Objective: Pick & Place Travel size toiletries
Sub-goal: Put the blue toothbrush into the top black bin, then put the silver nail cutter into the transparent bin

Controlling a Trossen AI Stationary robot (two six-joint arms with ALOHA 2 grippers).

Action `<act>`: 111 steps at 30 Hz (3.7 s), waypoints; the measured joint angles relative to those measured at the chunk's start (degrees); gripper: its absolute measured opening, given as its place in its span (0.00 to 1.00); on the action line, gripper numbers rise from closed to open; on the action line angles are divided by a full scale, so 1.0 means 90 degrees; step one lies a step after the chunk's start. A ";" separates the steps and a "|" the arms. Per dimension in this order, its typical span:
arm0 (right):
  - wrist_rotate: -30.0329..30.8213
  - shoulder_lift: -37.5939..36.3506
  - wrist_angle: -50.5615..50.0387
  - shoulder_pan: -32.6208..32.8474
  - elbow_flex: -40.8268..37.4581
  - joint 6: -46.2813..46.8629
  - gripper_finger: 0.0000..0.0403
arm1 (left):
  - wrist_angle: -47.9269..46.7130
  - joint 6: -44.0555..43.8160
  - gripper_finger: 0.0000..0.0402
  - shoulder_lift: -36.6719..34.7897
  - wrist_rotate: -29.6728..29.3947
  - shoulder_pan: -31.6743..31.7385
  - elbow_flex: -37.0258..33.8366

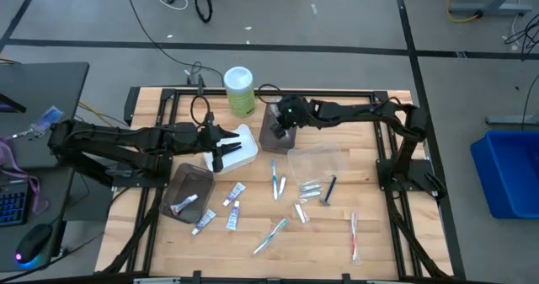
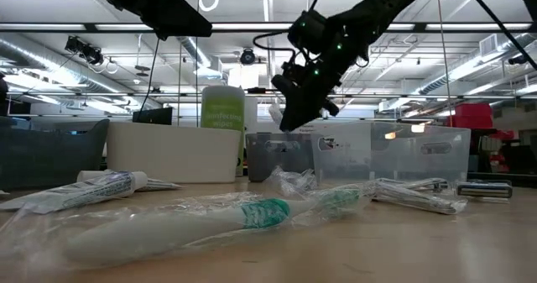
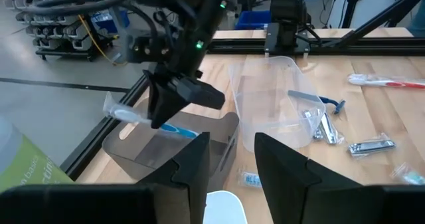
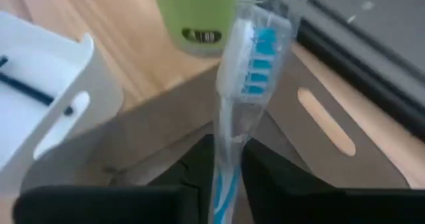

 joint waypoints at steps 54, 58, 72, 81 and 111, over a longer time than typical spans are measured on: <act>0.1251 -0.1455 0.2276 0.5660 -0.3508 0.4743 0.49 | 0.0160 -0.0137 0.32 0.0000 0.0026 0.0001 -0.0002; 0.0967 -0.1168 0.2280 0.5660 -0.3358 0.4330 0.48 | 0.0155 -0.0098 0.32 0.0000 0.0021 0.0000 -0.0002; 0.0959 -0.1122 0.1645 0.5619 -0.3322 0.3934 0.45 | 0.0269 0.0437 0.32 -0.0002 -0.0532 -0.0001 -0.0002; 0.0954 -0.1122 0.1579 0.5471 -0.3322 0.3508 0.48 | 0.0518 0.0883 0.32 -0.0010 -0.2823 0.0442 -0.0002; 0.1680 -0.1092 0.1260 0.5456 -0.3322 0.3699 0.48 | -0.1152 0.1428 0.32 -0.0100 -0.2441 0.1012 0.2189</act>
